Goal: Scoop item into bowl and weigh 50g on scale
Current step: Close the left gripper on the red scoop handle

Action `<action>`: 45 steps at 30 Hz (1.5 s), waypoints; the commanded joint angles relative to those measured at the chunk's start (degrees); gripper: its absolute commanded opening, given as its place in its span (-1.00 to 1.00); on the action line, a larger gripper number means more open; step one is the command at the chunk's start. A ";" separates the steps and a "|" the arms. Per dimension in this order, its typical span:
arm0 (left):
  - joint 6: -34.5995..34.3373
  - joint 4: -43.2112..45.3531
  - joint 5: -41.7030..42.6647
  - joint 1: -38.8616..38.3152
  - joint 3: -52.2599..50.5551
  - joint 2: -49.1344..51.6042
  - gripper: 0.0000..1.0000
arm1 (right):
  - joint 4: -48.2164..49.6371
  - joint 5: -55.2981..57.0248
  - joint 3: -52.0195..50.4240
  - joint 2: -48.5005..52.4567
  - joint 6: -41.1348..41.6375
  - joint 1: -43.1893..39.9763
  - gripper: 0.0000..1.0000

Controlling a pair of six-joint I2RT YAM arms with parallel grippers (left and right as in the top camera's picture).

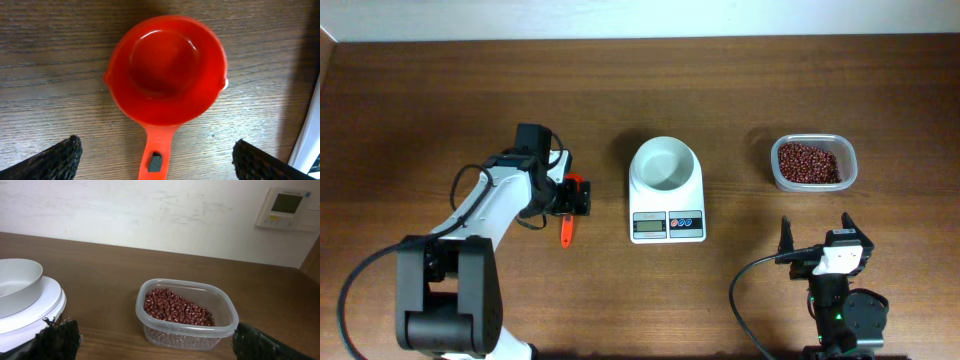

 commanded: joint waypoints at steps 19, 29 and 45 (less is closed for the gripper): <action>0.26 11.26 1.53 -0.20 -7.02 0.42 -0.19 | -0.28 0.70 -0.31 -0.26 0.39 0.39 0.98; -4.85 13.05 -8.92 -4.42 -7.63 0.42 -0.38 | -0.28 0.70 -0.31 -0.26 0.42 0.39 0.97; -7.19 13.75 -8.96 -4.42 -7.67 0.42 -0.47 | -0.28 0.70 -0.31 -0.26 0.42 0.39 0.97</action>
